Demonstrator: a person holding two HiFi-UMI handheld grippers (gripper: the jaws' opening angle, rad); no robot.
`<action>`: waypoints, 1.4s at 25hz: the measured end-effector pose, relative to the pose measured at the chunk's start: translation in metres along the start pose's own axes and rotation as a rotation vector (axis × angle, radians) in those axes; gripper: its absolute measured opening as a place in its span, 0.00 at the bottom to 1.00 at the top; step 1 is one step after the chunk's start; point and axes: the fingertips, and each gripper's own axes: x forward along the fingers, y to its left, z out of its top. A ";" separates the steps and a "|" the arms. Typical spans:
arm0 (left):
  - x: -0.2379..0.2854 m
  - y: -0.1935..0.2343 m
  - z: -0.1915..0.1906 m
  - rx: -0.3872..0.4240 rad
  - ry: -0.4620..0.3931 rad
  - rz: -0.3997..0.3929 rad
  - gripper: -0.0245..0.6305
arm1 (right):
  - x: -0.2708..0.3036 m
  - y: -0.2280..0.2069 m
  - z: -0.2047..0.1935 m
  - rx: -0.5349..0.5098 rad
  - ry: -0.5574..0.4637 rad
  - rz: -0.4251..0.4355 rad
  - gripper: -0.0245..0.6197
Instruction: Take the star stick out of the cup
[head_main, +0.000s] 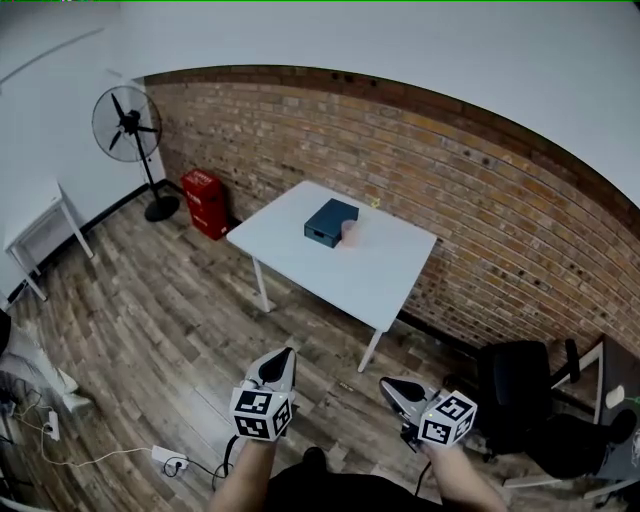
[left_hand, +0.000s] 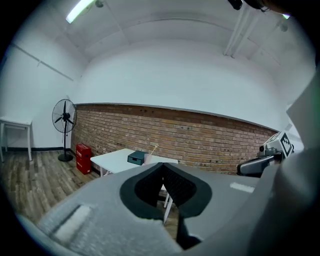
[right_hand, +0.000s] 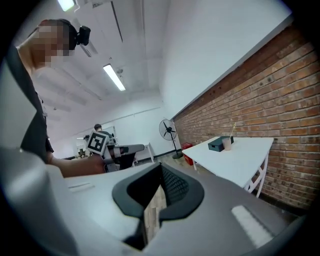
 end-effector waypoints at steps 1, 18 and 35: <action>0.009 0.010 0.002 -0.004 0.007 0.000 0.04 | 0.011 -0.006 0.002 0.012 0.004 -0.002 0.04; 0.105 0.068 -0.004 -0.019 0.108 -0.081 0.05 | 0.098 -0.063 -0.012 0.147 0.057 -0.034 0.04; 0.205 0.120 0.023 -0.024 0.116 0.008 0.04 | 0.189 -0.171 0.040 0.142 0.049 0.077 0.04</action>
